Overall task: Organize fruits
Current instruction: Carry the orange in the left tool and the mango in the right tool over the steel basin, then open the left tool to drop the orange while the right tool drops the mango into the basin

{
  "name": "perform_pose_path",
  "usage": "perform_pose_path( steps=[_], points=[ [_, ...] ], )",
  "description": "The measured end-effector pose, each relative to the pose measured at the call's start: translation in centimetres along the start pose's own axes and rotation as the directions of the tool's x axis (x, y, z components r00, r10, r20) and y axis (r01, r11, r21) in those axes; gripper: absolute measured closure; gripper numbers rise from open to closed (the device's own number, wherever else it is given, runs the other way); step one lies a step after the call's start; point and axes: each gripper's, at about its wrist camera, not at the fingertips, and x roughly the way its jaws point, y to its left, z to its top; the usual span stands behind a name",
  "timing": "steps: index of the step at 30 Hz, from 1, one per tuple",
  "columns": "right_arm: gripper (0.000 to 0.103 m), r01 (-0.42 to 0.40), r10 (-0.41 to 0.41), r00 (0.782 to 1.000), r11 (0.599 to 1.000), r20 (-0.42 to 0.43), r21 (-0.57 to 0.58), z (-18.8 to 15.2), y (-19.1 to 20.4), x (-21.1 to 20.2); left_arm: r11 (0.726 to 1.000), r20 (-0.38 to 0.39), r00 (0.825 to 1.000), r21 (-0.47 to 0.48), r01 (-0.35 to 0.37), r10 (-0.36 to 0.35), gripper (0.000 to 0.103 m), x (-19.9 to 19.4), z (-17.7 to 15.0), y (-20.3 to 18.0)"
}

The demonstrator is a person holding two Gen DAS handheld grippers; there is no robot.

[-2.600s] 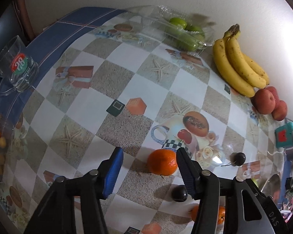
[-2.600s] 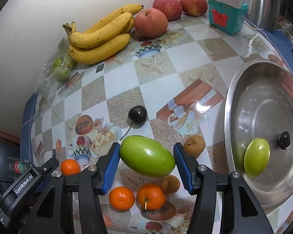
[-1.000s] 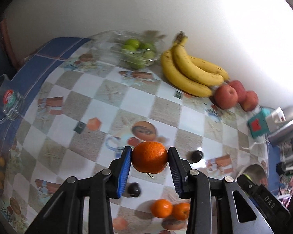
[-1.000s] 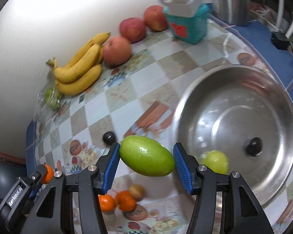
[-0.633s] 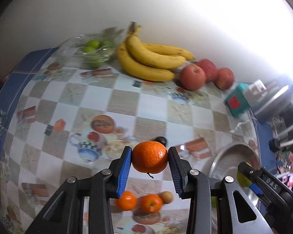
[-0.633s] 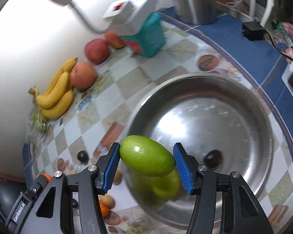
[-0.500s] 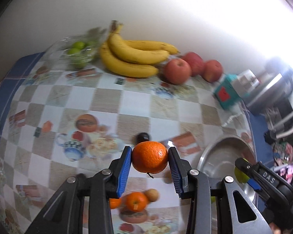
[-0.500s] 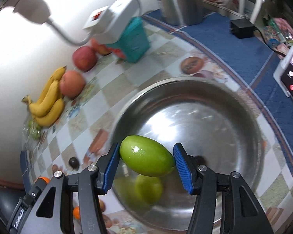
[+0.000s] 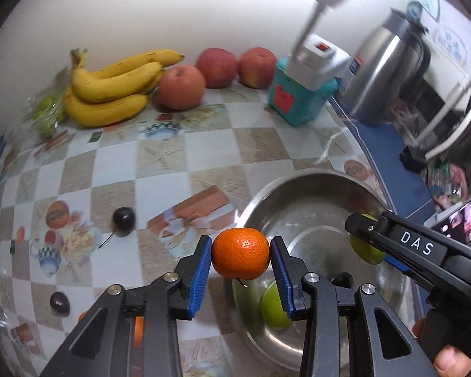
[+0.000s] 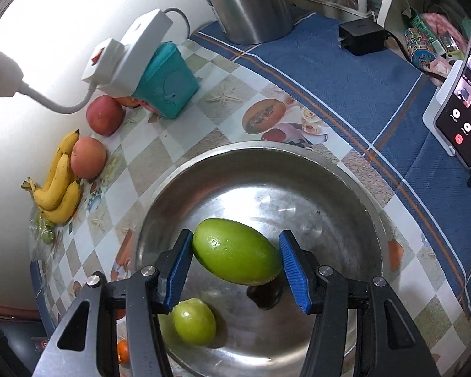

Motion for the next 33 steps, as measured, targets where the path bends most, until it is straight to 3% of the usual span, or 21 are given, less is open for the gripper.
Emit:
perform_pose_path(
  steps=[24, 33],
  points=[
    [0.045, 0.02, -0.02, 0.998, 1.0, -0.057, 0.005, 0.8, -0.6, 3.3, 0.997, -0.043, 0.999, 0.075, 0.004, -0.001, 0.061, 4.4, 0.4, -3.1],
    [0.045, 0.028, -0.029, 0.999, 0.999, -0.024, -0.025, 0.9, 0.0, 2.4, 0.998, -0.055, 0.998, 0.066, 0.012, -0.009, 0.06, 4.4, 0.4, -2.9]
  ],
)
